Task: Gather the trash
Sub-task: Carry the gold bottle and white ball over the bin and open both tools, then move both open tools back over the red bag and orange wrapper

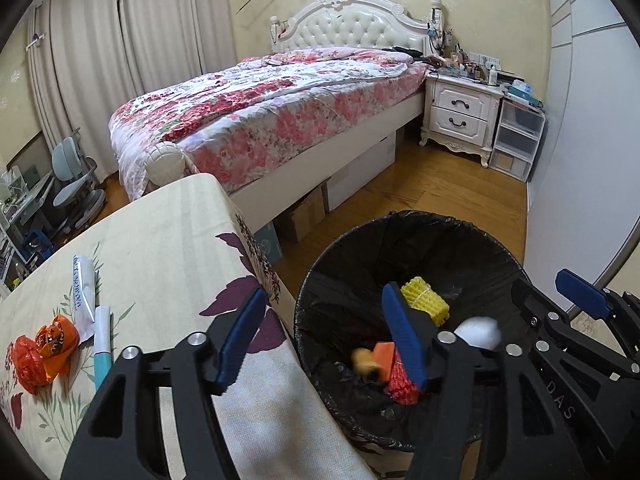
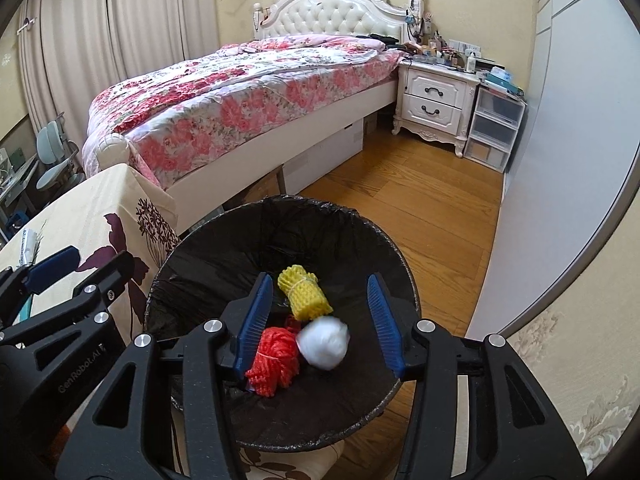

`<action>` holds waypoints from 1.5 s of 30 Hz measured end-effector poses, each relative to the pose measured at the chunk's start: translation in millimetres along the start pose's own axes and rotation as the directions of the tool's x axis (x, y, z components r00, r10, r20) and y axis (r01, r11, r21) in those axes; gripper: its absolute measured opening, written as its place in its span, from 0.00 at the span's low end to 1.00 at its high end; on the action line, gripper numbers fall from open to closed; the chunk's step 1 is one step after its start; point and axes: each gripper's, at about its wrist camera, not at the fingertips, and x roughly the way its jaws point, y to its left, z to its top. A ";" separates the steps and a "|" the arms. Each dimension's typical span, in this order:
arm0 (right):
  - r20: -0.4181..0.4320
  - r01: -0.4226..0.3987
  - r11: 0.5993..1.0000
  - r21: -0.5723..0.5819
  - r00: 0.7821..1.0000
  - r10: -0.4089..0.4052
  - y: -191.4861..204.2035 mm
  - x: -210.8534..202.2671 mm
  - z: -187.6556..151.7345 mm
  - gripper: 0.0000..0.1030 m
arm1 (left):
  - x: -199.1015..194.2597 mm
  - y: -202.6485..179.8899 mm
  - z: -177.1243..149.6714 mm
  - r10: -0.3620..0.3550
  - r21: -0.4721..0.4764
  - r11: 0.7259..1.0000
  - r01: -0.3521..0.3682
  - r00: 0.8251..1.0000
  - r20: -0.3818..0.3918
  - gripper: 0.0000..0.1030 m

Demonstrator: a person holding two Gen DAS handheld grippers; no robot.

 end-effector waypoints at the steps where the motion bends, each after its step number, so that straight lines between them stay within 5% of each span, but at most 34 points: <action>1: 0.000 0.002 1.000 0.001 1.000 -0.002 -0.2 -0.9 -0.4 0.48 | -1.1 1.3 -0.2 0.006 -0.004 1.000 -0.006 1.000 0.003 0.69; 12: 0.012 0.002 1.000 -0.006 1.000 -0.002 6.1 -15.4 -2.7 0.64 | -29.0 25.4 -4.2 0.068 -0.050 0.997 -0.066 0.997 0.034 0.78; 21: 0.007 -0.067 0.997 -0.049 0.998 0.068 40.9 -33.6 -14.4 0.65 | -55.0 77.6 -34.6 0.144 -0.127 0.982 -0.143 0.990 0.000 0.79; 36: -0.017 -0.222 0.959 -0.179 0.975 0.223 134.8 -57.8 -28.6 0.65 | -86.3 189.9 -83.9 0.310 -0.267 0.909 -0.320 0.947 -0.080 0.79; 45: -0.042 -0.282 0.923 -0.261 0.959 0.281 192.6 -61.4 -33.6 0.65 | -82.4 231.8 -96.2 0.341 -0.307 0.880 -0.362 0.932 -0.122 0.79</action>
